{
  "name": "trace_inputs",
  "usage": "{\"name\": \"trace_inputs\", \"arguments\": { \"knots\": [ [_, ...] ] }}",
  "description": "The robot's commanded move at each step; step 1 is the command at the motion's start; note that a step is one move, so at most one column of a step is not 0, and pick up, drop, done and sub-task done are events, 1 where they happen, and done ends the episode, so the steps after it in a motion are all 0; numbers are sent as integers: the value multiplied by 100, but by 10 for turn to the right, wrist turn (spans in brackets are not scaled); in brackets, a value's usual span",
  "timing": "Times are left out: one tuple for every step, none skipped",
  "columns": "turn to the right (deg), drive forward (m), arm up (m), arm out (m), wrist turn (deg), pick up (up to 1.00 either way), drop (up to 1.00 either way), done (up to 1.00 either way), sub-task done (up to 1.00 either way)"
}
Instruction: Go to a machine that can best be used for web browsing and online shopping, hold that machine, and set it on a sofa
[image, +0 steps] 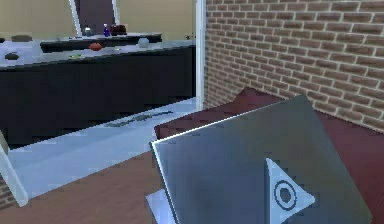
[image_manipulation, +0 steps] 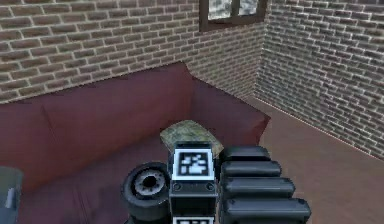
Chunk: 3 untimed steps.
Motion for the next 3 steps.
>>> {"name": "trace_inputs", "arguments": {
  "knots": [
    [210, 0, 0, 0, 0, 0, 0, 0, 0],
    [0, 25, 0, 0, 0, 0, 0, 0, 0],
    [-450, 0, 0, 0, 0, 0, 0, 0, 0]
  ]
}}
